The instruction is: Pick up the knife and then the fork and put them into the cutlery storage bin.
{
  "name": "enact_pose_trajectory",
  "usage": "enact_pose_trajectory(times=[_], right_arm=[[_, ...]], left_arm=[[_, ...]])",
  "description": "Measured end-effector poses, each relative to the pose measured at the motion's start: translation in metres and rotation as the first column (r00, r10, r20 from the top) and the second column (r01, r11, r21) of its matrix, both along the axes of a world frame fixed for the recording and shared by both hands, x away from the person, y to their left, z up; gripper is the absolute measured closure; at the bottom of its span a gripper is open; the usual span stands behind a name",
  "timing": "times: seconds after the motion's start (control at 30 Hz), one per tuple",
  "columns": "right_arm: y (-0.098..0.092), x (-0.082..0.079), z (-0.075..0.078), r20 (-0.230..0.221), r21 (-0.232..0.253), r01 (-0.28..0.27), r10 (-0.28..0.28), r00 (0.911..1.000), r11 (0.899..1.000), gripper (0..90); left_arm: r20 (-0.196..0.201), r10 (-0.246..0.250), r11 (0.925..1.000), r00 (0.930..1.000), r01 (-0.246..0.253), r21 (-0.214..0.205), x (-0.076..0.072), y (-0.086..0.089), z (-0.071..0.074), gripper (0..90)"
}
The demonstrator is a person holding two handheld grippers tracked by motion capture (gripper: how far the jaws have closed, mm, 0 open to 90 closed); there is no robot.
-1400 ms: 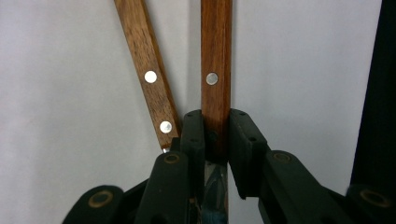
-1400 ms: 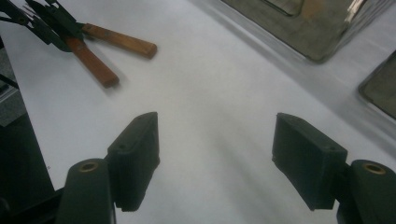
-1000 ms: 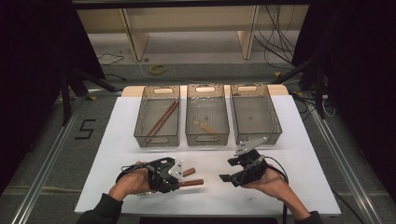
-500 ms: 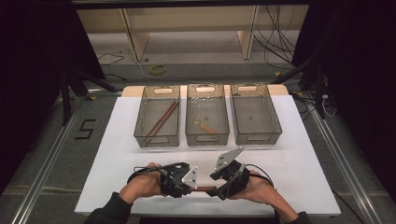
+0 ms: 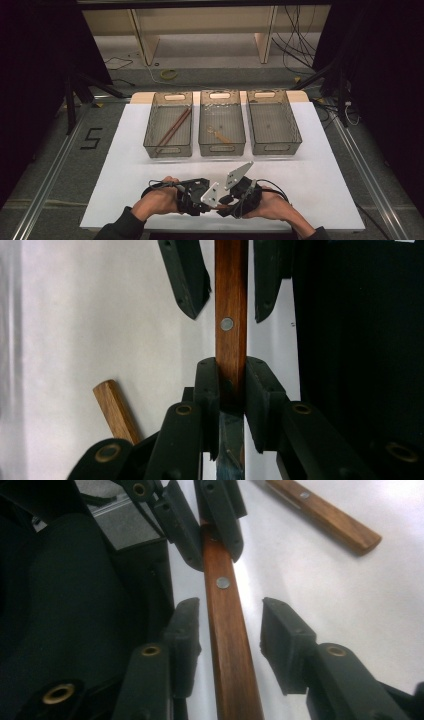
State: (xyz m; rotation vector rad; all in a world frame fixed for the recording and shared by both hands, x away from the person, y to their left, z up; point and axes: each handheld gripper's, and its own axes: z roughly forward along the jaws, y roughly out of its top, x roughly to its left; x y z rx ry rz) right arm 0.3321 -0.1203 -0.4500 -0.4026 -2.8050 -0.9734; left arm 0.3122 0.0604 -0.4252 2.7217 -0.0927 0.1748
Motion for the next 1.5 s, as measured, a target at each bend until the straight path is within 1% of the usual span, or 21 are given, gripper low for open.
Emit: enact_pose_trajectory(times=[0.1, 0.13, 0.2, 0.33, 0.53, 0.73, 0.9, 0.93, 0.97, 1.0, 1.07, 1.1, 1.17, 1.2, 1.23, 1.27, 1.3, 1.4, 1.43, 1.47, 1.5], right_arm=[[0.0, 0.001, -0.002, -0.005, 0.005, -0.019, 0.019, 0.9998, 1.0, 65.8], [0.0, 0.0, -0.002, -0.015, 0.006, -0.016, 0.016, 0.9997, 1.0, 67.1], [0.0, -0.001, -0.001, -0.014, 0.006, -0.023, 0.023, 0.9996, 1.0, 72.1], [0.0, -0.001, -0.002, -0.016, 0.015, -0.038, 0.038, 0.9991, 0.999, 74.1], [0.0, -0.003, 0.0, 0.004, 0.013, -0.05, 0.05, 0.9987, 0.999, 75.4], [-0.003, -0.003, 0.003, 0.027, 0.029, -0.036, 0.035, 0.999, 0.999, 75.7], [-0.005, -0.003, 0.007, 0.047, 0.025, -0.008, 0.006, 0.9989, 1.0, 75.8], [-0.005, -0.002, 0.007, 0.05, 0.029, -0.005, 0.003, 0.9987, 1.0, 75.8], [-0.006, -0.002, 0.007, 0.048, 0.03, -0.004, 0.003, 0.9988, 1.0, 75.8], [-0.008, 0.0, 0.008, 0.055, 0.025, 0.013, -0.014, 0.9984, 1.0, 75.8], [-0.011, 0.002, 0.009, 0.053, 0.03, 0.033, -0.035, 0.998, 0.999, 75.8], [-0.012, 0.003, 0.009, 0.049, 0.037, 0.046, -0.047, 0.9977, 0.998, 75.8], [-0.015, 0.004, 0.01, 0.052, 0.038, 0.06, -0.062, 0.9967, 0.997, 75.8], [-0.016, 0.006, 0.01, 0.051, 0.037, 0.07, -0.072, 0.9961, 0.997, 75.8], [-0.017, 0.007, 0.009, 0.058, 0.03, 0.074, -0.076, 0.9954, 0.997, 75.8], [-0.018, 0.008, 0.009, 0.058, 0.027, 0.085, -0.086, 0.9946, 0.996, 75.8], [-0.02, 0.01, 0.009, 0.059, 0.026, 0.089, -0.091, 0.9942, 0.996, 75.8], [-0.026, 0.014, 0.01, 0.065, 0.03, 0.125, -0.127, 0.9898, 0.992, 75.8], [-0.028, 0.015, 0.011, 0.068, 0.029, 0.135, -0.137, 0.9882, 0.99, 75.8], [-0.03, 0.016, 0.012, 0.067, 0.033, 0.151, -0.153, 0.9859, 0.988, 75.8], [-0.032, 0.017, 0.012, 0.071, 0.037, 0.162, -0.165, 0.9838, 0.986, 75.8]], left_arm=[[0.001, -0.013, 0.9999, 0.9999, 0.013, 0.0, -0.002, -0.001, 0.001, 76.7], [0.005, -0.015, 0.9999, 0.9999, 0.015, 0.0, -0.002, -0.001, 0.001, 76.6], [0.002, -0.011, 0.9999, 0.9999, 0.011, -0.003, -0.002, -0.001, 0.0, 76.6], [0.006, -0.019, 0.9998, 0.9998, 0.019, -0.002, -0.002, -0.001, 0.0, 76.5], [0.004, -0.017, 0.9997, 0.9998, 0.017, -0.018, -0.001, 0.0, -0.001, 76.0], [0.024, -0.012, 0.999, 0.9996, 0.013, -0.042, 0.0, 0.003, 0.002, 75.2], [0.038, 0.019, 0.9978, 0.9991, -0.017, -0.064, 0.004, 0.004, 0.003, 73.2], [0.039, 0.026, 0.9974, 0.9989, -0.023, -0.068, 0.004, 0.004, 0.003, 72.1], [0.062, 0.042, 0.9967, 0.9972, -0.037, -0.072, 0.005, 0.004, 0.003, 68.4], [0.057, 0.058, 0.9955, 0.9966, -0.054, -0.078, 0.006, 0.005, 0.004, 65.9], [0.061, 0.064, 0.9947, 0.9961, -0.059, -0.085, 0.007, 0.007, 0.005, 64.7], [0.065, 0.073, 0.9939, 0.9952, -0.068, -0.088, 0.007, 0.007, 0.006, 62.0], [0.083, 0.108, 0.9882, 0.9907, -0.097, -0.118, 0.01, 0.008, 0.009, 53.1], [0.082, 0.126, 0.9838, 0.9887, -0.114, -0.138, 0.011, 0.009, 0.011, 50.5], [0.074, 0.153, 0.9753, 0.9854, -0.139, -0.172, 0.011, 0.01, 0.012, 47.3], [0.071, 0.168, 0.9709, 0.9833, -0.152, -0.185, 0.012, 0.012, 0.015, 44.1], [0.069, 0.186, 0.9638, 0.98, -0.169, -0.206, 0.013, 0.014, 0.017, 41.6], [0.055, 0.24, 0.9358, 0.9691, -0.216, -0.279, 0.014, 0.022, 0.023, 37.3], [0.044, 0.259, 0.9235, 0.9648, -0.235, -0.304, 0.016, 0.026, 0.025, 36.6], [0.037, 0.275, 0.9142, 0.9607, -0.249, -0.319, 0.017, 0.029, 0.027, 35.5], [0.029, 0.294, 0.9026, 0.9554, -0.267, -0.337, 0.018, 0.031, 0.027, 34.4]])
